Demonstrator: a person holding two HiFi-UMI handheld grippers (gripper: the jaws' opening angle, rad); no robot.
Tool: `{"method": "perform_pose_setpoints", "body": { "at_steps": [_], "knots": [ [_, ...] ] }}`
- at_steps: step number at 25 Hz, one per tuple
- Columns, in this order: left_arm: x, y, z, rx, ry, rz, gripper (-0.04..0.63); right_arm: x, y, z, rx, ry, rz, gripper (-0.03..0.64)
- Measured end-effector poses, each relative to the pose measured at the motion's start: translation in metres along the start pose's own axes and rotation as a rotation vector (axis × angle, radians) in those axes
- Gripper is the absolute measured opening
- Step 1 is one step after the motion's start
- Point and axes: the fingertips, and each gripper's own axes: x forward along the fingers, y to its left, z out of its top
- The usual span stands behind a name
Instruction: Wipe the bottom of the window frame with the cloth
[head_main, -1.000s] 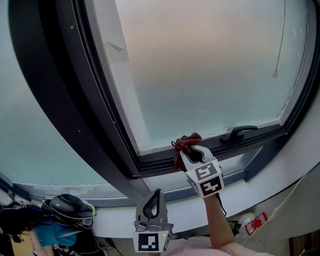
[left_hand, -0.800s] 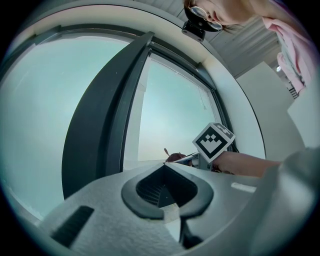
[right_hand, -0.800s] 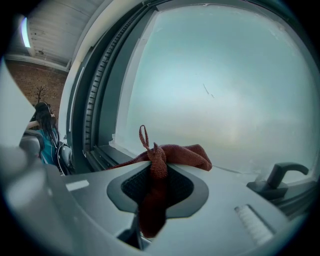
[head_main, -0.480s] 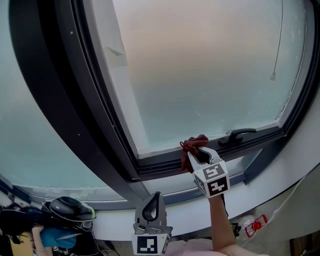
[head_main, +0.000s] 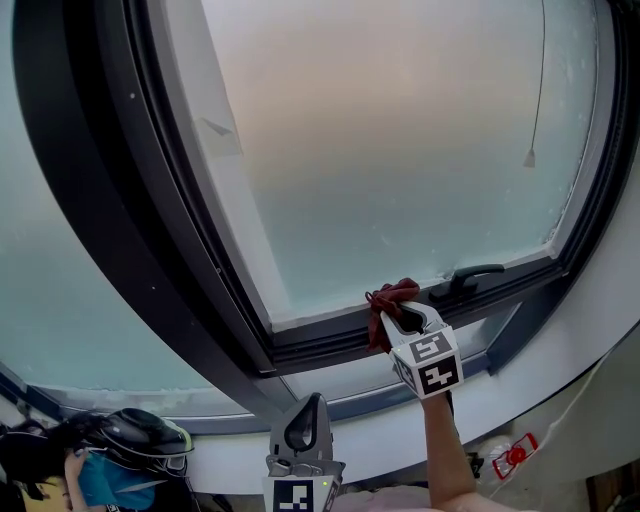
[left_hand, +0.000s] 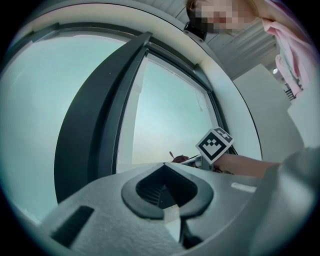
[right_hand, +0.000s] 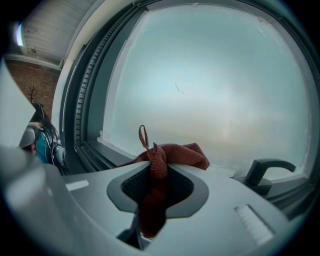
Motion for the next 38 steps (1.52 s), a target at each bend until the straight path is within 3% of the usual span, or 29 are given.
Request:
{"method": "perform_pose_setpoints", "body": {
  "at_steps": [25, 28, 32, 35, 38],
  "knots": [
    [0.024, -0.012, 0.013, -0.055, 0.009, -0.010, -0.002, -0.014, -0.047, -0.010, 0.042, -0.018, -0.073, 0.081],
    [0.028, -0.014, 0.007, -0.046, 0.055, -0.030, -0.002, -0.015, -0.050, -0.011, 0.028, -0.021, -0.090, 0.081],
    [0.033, -0.017, -0.012, -0.041, 0.176, -0.094, -0.002, -0.019, -0.056, -0.014, 0.022, -0.008, -0.120, 0.081],
    [0.040, -0.022, -0.021, -0.097, 0.196, -0.146, -0.002, -0.019, -0.060, -0.014, 0.013, -0.018, -0.133, 0.081],
    [0.054, -0.021, -0.014, -0.068, 0.177, -0.165, -0.002, -0.016, -0.065, -0.006, -0.017, -0.049, -0.150, 0.081]
  ]
}}
